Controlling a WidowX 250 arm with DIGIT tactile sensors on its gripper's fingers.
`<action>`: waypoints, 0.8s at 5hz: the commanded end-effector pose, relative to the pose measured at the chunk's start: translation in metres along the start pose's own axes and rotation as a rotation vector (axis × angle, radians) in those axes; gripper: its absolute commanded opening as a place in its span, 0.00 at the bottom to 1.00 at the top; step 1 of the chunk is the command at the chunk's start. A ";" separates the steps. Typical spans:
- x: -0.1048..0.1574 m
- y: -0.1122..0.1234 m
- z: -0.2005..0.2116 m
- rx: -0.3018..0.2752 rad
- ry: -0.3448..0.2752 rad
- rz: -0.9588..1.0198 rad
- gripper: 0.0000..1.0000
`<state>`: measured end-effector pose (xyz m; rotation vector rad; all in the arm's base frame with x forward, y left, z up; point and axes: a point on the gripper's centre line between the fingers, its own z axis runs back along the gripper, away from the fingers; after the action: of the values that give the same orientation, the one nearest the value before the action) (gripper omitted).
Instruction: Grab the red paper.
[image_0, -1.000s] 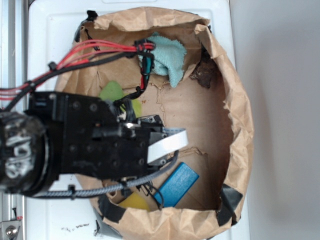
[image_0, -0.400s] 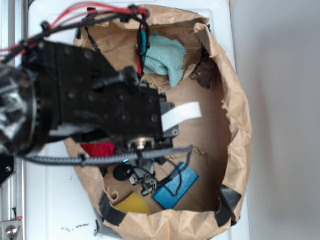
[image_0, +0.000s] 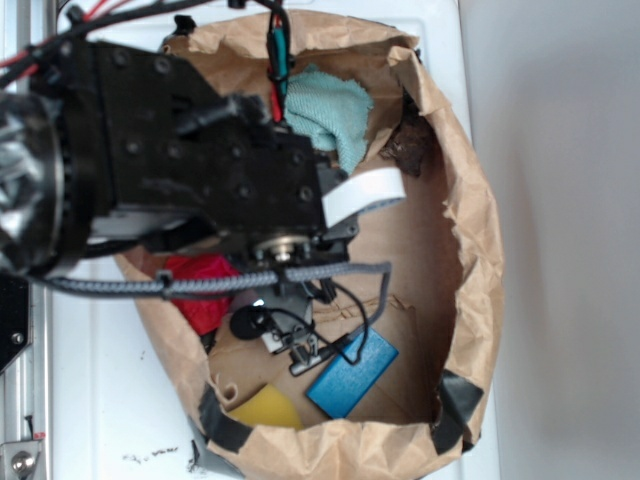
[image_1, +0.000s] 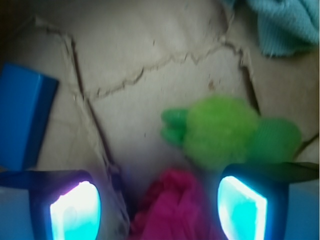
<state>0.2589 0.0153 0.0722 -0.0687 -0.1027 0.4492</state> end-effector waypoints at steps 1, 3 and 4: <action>-0.002 0.009 -0.002 0.041 -0.052 -0.027 1.00; -0.034 0.011 -0.023 0.091 -0.025 -0.111 1.00; -0.048 0.013 -0.022 0.094 -0.024 -0.140 1.00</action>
<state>0.2091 0.0054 0.0336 0.0439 -0.0725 0.3317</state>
